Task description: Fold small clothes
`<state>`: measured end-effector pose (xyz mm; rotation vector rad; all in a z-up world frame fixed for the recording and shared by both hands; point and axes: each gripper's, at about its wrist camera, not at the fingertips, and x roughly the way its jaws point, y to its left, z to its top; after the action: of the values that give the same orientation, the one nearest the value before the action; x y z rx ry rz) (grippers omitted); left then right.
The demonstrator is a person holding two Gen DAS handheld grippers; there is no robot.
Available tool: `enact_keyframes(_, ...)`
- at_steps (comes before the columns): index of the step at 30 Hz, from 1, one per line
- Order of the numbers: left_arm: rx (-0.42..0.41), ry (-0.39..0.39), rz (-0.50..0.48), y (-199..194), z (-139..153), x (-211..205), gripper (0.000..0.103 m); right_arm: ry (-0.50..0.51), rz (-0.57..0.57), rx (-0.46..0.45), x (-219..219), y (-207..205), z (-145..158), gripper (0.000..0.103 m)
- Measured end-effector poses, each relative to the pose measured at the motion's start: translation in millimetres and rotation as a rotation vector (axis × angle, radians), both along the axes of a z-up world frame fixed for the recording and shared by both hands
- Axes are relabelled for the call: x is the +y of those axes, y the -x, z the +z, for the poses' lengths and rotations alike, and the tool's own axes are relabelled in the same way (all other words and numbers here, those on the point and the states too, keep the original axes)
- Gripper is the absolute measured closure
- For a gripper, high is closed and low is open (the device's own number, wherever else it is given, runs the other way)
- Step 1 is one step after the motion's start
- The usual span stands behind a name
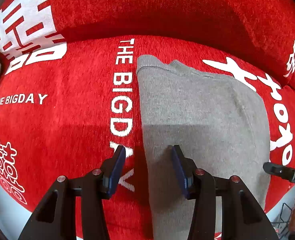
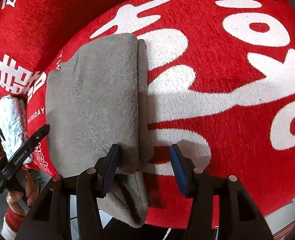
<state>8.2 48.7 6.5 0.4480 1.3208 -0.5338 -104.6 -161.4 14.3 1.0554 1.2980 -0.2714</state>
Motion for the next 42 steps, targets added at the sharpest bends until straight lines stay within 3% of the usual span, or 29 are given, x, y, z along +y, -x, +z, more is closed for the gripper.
enact_keyframes(4, 0.017, 0.003, 0.022, -2, 1, 2, 0.053, -0.027, -0.021, 0.002, -1, 3, -2, 0.047)
enact_keyframes(7, 0.027, -0.008, 0.058, -6, 0, 6, 0.032, -0.037, -0.031, 0.002, -2, 4, -3, 0.047)
enact_keyframes(12, 0.062, -0.003, 0.069, -9, 0, 12, 0.031, -0.038, -0.035, 0.001, -4, 7, -2, 0.047)
enact_keyframes(14, 0.039, -0.032, 0.069, -8, 1, 13, 0.009, -0.047, -0.043, 0.002, -5, 9, -1, 0.047)
enact_keyframes(16, 0.001, -0.03, 0.072, -7, 5, 16, 0.007, -0.057, -0.049, -0.001, -5, 10, 1, 0.047)
enact_keyframes(18, -0.009, -0.032, 0.067, -5, 6, 19, 0.007, -0.059, -0.045, -0.006, -5, 11, 4, 0.035)
enact_keyframes(20, -0.023, -0.057, 0.068, -4, 7, 21, 0.0, -0.059, -0.036, -0.013, -3, 13, 8, 0.03)
enact_keyframes(29, -0.013, -0.105, 0.053, 2, 7, 25, 0.0, -0.08, -0.003, -0.032, 23, 31, 18, 0.029)
enact_keyframes(31, -0.005, -0.11, 0.045, 5, 6, 24, 0.0, -0.061, 0.033, -0.04, 35, 34, 21, 0.037)
enact_keyframes(33, -0.005, -0.119, 0.036, 9, 6, 23, 0.0, -0.034, 0.084, -0.044, 45, 34, 24, 0.09)
enact_keyframes(38, -0.008, -0.134, 0.028, 14, 6, 21, 0.0, 0.072, 0.211, 0.006, 67, 30, 19, 0.092)
enact_keyframes(42, -0.008, -0.14, 0.026, 15, 6, 21, 0.0, 0.045, 0.161, 0.041, 61, 36, 3, 0.092)
